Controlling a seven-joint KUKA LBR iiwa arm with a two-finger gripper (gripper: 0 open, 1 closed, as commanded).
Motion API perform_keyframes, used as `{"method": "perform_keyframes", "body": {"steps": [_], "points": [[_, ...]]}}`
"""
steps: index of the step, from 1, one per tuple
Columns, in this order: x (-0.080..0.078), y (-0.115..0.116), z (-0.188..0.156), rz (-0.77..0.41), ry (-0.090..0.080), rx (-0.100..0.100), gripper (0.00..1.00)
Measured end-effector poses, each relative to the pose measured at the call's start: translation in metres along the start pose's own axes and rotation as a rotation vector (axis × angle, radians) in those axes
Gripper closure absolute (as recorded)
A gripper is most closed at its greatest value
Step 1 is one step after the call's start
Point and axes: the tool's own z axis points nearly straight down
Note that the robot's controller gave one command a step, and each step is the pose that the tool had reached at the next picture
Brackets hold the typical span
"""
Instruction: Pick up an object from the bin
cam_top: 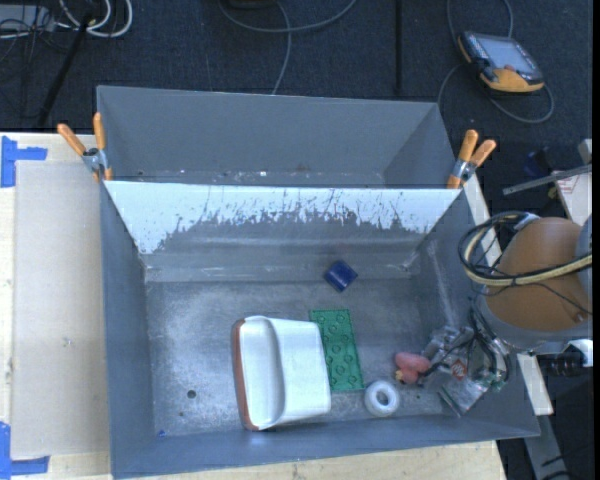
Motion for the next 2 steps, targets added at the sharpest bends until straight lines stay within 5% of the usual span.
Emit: {"method": "perform_keyframes", "body": {"steps": [2], "points": [[-0.003,0.000,-0.119,-0.005,-0.011,0.003,1.00]]}}
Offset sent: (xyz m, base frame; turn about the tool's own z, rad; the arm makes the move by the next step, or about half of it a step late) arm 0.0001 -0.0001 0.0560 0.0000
